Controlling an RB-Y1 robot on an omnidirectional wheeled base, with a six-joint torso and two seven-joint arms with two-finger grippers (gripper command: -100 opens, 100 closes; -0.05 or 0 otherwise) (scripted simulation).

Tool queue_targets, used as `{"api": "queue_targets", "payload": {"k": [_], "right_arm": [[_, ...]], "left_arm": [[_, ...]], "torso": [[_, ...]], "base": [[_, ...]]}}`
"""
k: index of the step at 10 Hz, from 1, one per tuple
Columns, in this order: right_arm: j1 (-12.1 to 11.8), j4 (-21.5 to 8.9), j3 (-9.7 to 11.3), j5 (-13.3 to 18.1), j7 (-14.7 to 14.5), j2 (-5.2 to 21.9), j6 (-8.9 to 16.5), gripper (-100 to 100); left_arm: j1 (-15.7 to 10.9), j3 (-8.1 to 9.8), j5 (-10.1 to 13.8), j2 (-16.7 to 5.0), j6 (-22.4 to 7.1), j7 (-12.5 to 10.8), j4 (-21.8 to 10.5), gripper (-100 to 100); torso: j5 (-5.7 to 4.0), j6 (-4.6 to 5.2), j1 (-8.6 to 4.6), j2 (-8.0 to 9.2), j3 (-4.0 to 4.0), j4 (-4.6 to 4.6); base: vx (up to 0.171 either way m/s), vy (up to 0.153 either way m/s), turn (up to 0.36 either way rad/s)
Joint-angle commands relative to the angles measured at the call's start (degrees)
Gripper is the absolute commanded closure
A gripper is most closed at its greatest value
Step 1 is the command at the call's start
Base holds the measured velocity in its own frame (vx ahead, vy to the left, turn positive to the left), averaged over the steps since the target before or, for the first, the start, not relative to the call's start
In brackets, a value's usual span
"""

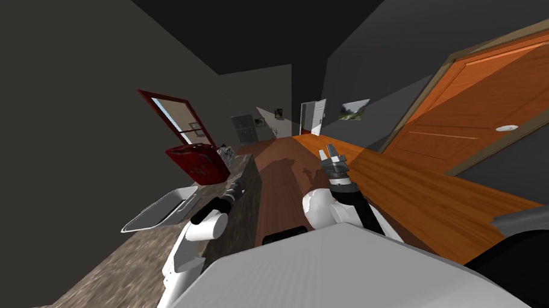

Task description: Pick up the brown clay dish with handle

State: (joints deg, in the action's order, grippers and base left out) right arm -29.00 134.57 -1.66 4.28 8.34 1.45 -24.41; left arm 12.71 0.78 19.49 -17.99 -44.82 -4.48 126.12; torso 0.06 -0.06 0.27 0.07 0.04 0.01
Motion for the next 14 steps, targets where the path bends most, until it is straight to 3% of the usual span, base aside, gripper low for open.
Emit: {"api": "queue_targets", "payload": {"k": [1,6,7,14], "right_arm": [[0.00,0.00,0.00,0.00,0.00,0.00,0.00,0],[0.00,0.00,0.00,0.00,0.00,0.00,0.00,0],[0.00,0.00,0.00,0.00,0.00,0.00,0.00,0],[0.00,0.00,0.00,0.00,0.00,0.00,0.00,0]], "left_arm": [[-0.31,0.23,0.10,-0.44,-2.56,-0.09,-0.20,-100],[-1.33,1.82,1.66,-4.11,-10.26,-0.34,-2.02,-100],[-1.33,1.82,1.66,-4.11,-10.57,-0.34,-2.02,-100],[-2.43,3.93,3.99,-10.74,-22.38,-0.59,-5.19,-100]], "torso": [[0.00,0.00,0.00,0.00,0.00,0.00],[0.00,0.01,-0.04,-0.03,-0.02,-0.01],[0.01,0.00,0.01,-0.01,-0.01,0.00],[0.03,0.01,0.07,-0.17,-0.10,-0.04]], "base": [[0.001,0.051,0.027],[-0.001,0.054,0.045],[-0.002,0.055,0.023],[0.024,0.075,0.043]]}}
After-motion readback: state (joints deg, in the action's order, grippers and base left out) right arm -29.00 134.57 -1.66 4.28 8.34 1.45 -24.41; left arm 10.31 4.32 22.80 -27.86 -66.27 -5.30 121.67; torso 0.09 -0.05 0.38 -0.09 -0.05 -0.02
